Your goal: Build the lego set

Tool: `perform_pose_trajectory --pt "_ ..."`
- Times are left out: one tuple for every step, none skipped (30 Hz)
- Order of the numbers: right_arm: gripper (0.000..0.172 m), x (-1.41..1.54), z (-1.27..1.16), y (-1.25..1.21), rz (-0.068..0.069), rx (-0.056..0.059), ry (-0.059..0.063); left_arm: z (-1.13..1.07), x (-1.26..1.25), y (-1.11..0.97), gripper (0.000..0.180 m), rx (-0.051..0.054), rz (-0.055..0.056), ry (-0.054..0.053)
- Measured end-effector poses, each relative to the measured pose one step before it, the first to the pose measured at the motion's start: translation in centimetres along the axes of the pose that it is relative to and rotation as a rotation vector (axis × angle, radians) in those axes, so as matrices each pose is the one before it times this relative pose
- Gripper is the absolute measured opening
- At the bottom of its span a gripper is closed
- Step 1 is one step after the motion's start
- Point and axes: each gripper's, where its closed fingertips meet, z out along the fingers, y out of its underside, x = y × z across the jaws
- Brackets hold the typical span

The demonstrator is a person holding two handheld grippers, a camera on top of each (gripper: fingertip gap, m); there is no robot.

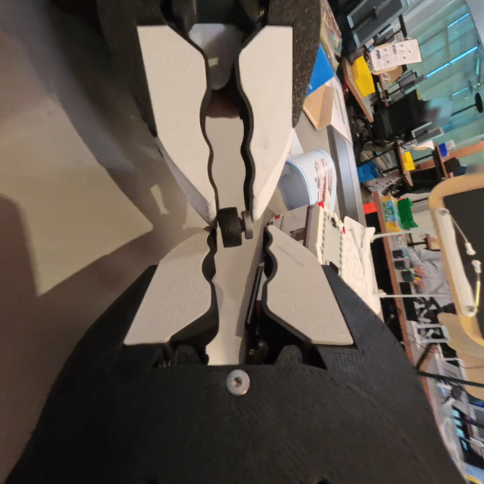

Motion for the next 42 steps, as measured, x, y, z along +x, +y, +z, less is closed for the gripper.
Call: perform_pose_trajectory --pt "0.032 -0.012 0.183 0.148 -0.0119 -0.0199 0.0151 0.111 -0.05 0.219 0.018 -0.0203 0.0095 -0.0099" --pt "0.033 0.082 0.164 0.189 -0.0179 -0.0216 0.0185 0.102 -0.043 0.222 0.018 -0.0165 0.016 -0.0108" --pt "0.033 0.053 0.1 0.132 -0.0161 -0.0164 0.0139 0.057 0.03 0.102 0.018 -0.0101 0.0103 -0.0043" --pt "0.031 -0.087 0.061 0.063 -0.0094 -0.0112 0.0021 0.025 -0.015 0.041 0.018 -0.0067 0.0121 -0.0055" --pt "0.027 -0.096 0.05 0.034 -0.0098 -0.0077 0.002 0.014 -0.086 0.042 0.018 -0.008 0.014 -0.0099" --pt "0.025 -0.072 0.044 0.038 -0.0186 -0.0077 0.0071 0.031 0.056 0.061 0.018 -0.0115 0.0149 0.0006" --pt "0.021 0.005 0.061 0.128 -0.0264 -0.0149 0.0109 0.042 0.17 -0.012 0.018 -0.007 0.0226 0.004" --pt "0.02 -0.047 0.044 0.083 -0.0253 -0.0117 0.005 0.049 0.08 0.06 0.018 -0.0114 0.0272 -0.0055" --pt "0.02 -0.081 0.049 0.068 -0.0103 -0.011 -0.0023 0.035 0.082 0.077 0.018 -0.0096 0.0275 -0.0018" --pt "0.02 -0.134 0.019 0.026 -0.0029 -0.004 -0.0103 -0.012 0.129 0.04 0.018 -0.0015 0.0175 0.0071" --pt "0.019 -0.144 -0.004 0.002 -0.0043 0.0017 -0.0116 -0.027 0.119 0.007 0.018 0.0022 0.0119 0.0087" --pt "0.019 -0.121 -0.013 -0.005 -0.0097 0.0014 -0.008 -0.01 0.137 0.015 0.018 0.0 0.0174 0.0091" --pt "0.019 -0.175 0.014 0.016 -0.012 -0.0027 -0.0091 0.009 0.163 0.067 0.018 -0.0043 0.0246 0.0088" --pt "0.019 -0.197 0.036 0.036 -0.0127 -0.005 -0.0089 0.036 0.205 0.081 0.018 -0.0056 0.0221 0.0123" --pt "0.018 -0.232 0.055 0.055 -0.016 -0.0047 -0.0092 0.035 0.212 0.077 0.018 -0.0043 0.0242 0.0123" --pt "0.018 -0.247 0.054 0.043 -0.0148 -0.0043 -0.0104 0.044 0.234 0.064 0.018 -0.0031 0.0231 0.0137" --pt "0.018 -0.172 0.049 0.042 -0.0117 -0.004 -0.0076 0.039 0.13 0.058 0.018 -0.0027 0.0226 0.0081" --pt "0.018 -0.173 0.031 0.019 -0.0077 -0.0012 -0.0109 0.019 0.157 0.042 0.018 -0.0003 0.0242 0.0111" --pt "0.018 -0.141 0.032 -0.014 -0.0068 0.0022 -0.0099 0.004 0.129 0.025 0.018 0.0008 0.0229 0.0111" --pt "0.018 -0.145 0.027 -0.008 -0.0075 0.0009 -0.0085 0.018 0.121 0.022 0.018 -0.0004 0.019 0.0116" --pt "0.018 -0.178 0.031 -0.002 -0.0114 -0.0007 -0.0096 0.024 0.195 -0.013 0.018 -0.001 0.02 0.0149" --pt "0.018 -0.265 0.03 -0.02 -0.0136 0.0013 -0.0138 0.037 0.253 -0.012 0.018 -0.0024 0.0233 0.0138" --pt "0.018 -0.252 0.041 0.021 -0.0099 -0.0021 -0.0128 0.08 0.207 0.016 0.018 -0.0064 0.0192 0.0081" --pt "0.018 -0.174 0.072 0.056 -0.0066 -0.0027 -0.0079 0.089 0.147 0.05 0.018 -0.0065 0.0086 0.0053" --pt "0.018 -0.113 0.075 0.042 -0.0022 0.0021 -0.0042 0.058 0.068 0.035 0.018 -0.0007 -0.0027 0.0019" --pt "0.018 -0.006 0.044 0.033 0.006 0.0061 -0.0003 0.034 -0.04 0.042 0.018 0.0053 -0.0194 -0.0026" --pt "0.018 0.154 0.025 0.01 0.0165 0.0103 0.0064 -0.014 -0.251 0.062 0.018 0.0091 -0.0403 -0.0107" --pt "0.019 0.487 -0.008 0.015 0.0281 0.0128 0.0263 -0.072 -0.546 0.068 0.018 0.0146 -0.0615 -0.0238" --pt "0.019 0.608 -0.051 -0.084 0.0369 0.0222 0.034 -0.169 -0.505 -0.085 0.018 0.032 -0.0801 -0.0138" --pt "0.02 0.406 -0.097 -0.252 0.0452 0.0334 0.0209 -0.208 -0.311 -0.22 0.018 0.041 -0.0821 0.0042" --pt "0.02 0.283 -0.069 -0.236 0.0514 0.0312 0.0118 -0.161 -0.278 -0.172 0.018 0.0343 -0.0744 0.0017" --pt "0.021 0.202 -0.014 -0.095 0.0424 0.0194 0.009 -0.06 -0.18 -0.016 0.018 0.0207 -0.0633 0.0036" --pt "0.022 0.169 0.044 0.091 0.0258 0.0072 0.0121 0.02 -0.179 0.216 0.018 0.004 -0.0584 0.0037" --pt "0.022 0.215 0.13 0.323 0.0113 -0.0059 0.0174 0.001 -0.251 0.293 0.018 0.0009 -0.0521 0.0019" --pt "0.022 0.184 0.173 0.468 0.0085 -0.012 0.0151 -0.059 -0.371 0.306 0.018 0.0 -0.0536 -0.0003" --pt "0.023 0.123 0.165 0.447 0.0172 -0.0071 0.0086 -0.101 -0.471 0.19 0.018 0.0093 -0.0573 0.0001" --pt "0.024 0.212 0.112 0.308 0.0293 0.0022 0.0102 -0.132 -0.535 0.117 0.018 0.0165 -0.0687 0.0019" --pt "0.024 0.195 0.057 0.167 0.0327 0.0086 0.008 -0.126 -0.439 0.062 0.018 0.0219 -0.0786 0.0118" --pt "0.024 0.18 -0.012 0.023 0.0277 0.0104 0.009 -0.137 -0.381 0.007 0.018 0.0235 -0.0895 0.016" --pt "0.024 0.261 -0.077 -0.119 0.0188 0.0137 0.0207 -0.184 -0.304 -0.168 0.018 0.0269 -0.0844 0.0199" --pt "0.024 0.144 -0.104 -0.142 0.012 0.0109 0.019 -0.267 -0.328 -0.388 0.018 0.0288 -0.0606 0.0103" --pt "0.025 0.024 -0.083 -0.064 0.0107 0.0047 0.0142 -0.285 -0.183 -0.537 0.018 0.0416 -0.0611 0.0171"
